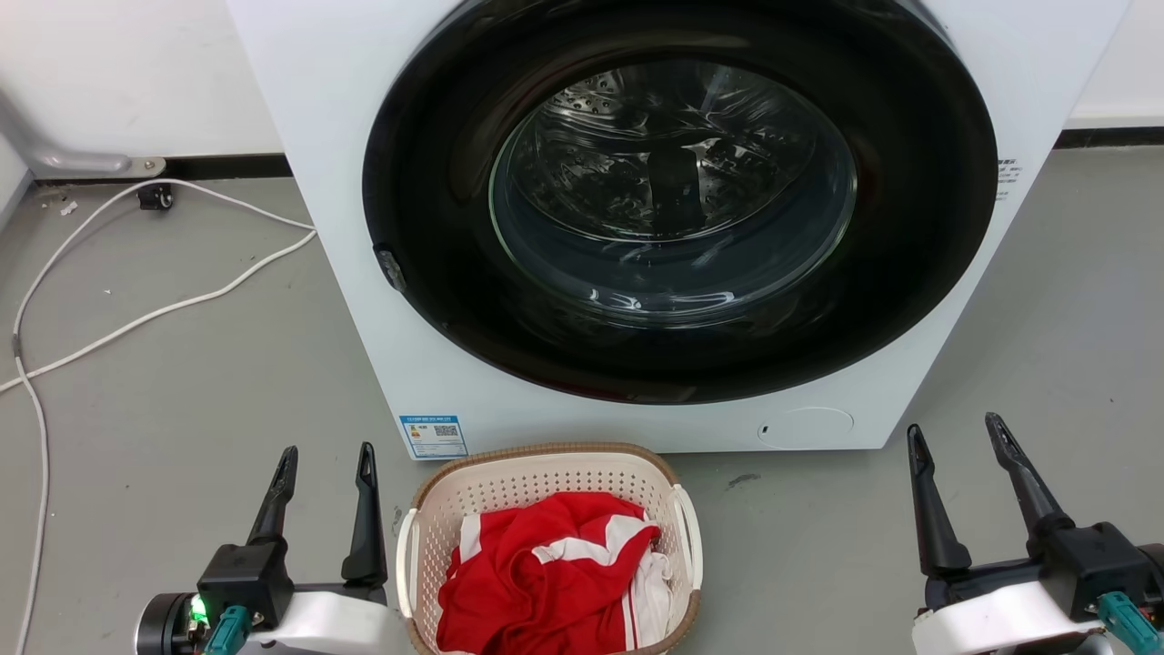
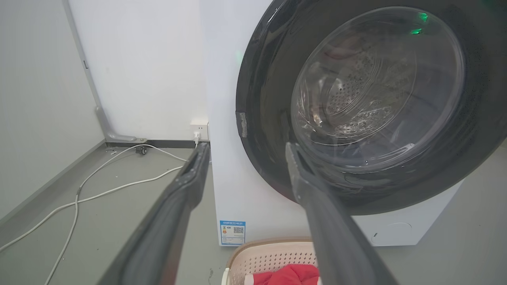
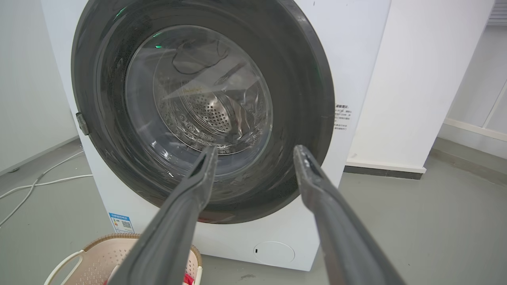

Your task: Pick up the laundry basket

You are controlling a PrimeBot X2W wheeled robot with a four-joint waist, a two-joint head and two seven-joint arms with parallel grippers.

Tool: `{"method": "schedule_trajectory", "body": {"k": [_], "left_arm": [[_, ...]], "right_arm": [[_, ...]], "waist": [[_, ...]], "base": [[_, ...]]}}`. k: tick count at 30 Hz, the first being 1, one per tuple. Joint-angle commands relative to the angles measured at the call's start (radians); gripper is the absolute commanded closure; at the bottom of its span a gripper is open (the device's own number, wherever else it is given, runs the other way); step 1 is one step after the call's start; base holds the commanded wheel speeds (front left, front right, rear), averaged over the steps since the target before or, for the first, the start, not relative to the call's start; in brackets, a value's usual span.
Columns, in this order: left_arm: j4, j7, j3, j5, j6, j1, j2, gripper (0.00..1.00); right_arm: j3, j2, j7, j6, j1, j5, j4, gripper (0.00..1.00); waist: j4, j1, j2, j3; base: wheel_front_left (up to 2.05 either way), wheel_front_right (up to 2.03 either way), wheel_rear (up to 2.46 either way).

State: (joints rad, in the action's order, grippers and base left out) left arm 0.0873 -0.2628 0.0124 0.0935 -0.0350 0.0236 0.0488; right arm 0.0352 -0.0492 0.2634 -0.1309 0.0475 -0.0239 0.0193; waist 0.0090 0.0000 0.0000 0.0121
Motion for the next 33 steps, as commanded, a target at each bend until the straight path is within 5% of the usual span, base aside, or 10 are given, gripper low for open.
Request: {"method": "schedule_trajectory", "body": {"k": [1,19,33], "left_arm": [[0.007,-0.003,0.005,-0.001,-0.003,-0.001,0.003,0.00],[0.351,-0.003,0.074,-0.012,-0.085,-0.247,0.060,0.00],[0.738,-0.003,-0.016,0.003,-0.095,-0.534,0.134,0.00]], "right_arm": [[-0.003,-0.002,0.002,0.000,0.000,0.008,0.001,0.00],[-0.156,-0.001,0.002,0.000,-0.246,-0.111,0.282,0.00],[-0.293,-0.001,0.002,0.000,-0.561,-0.143,0.725,0.00]], "waist": [[0.000,0.0000,0.0000,0.003],[0.008,0.0000,0.0000,0.199],[-0.006,0.0000,0.0000,0.433]], "base": [[0.00,0.00,0.00],[0.00,0.00,0.00],[0.00,0.00,0.00]]}}
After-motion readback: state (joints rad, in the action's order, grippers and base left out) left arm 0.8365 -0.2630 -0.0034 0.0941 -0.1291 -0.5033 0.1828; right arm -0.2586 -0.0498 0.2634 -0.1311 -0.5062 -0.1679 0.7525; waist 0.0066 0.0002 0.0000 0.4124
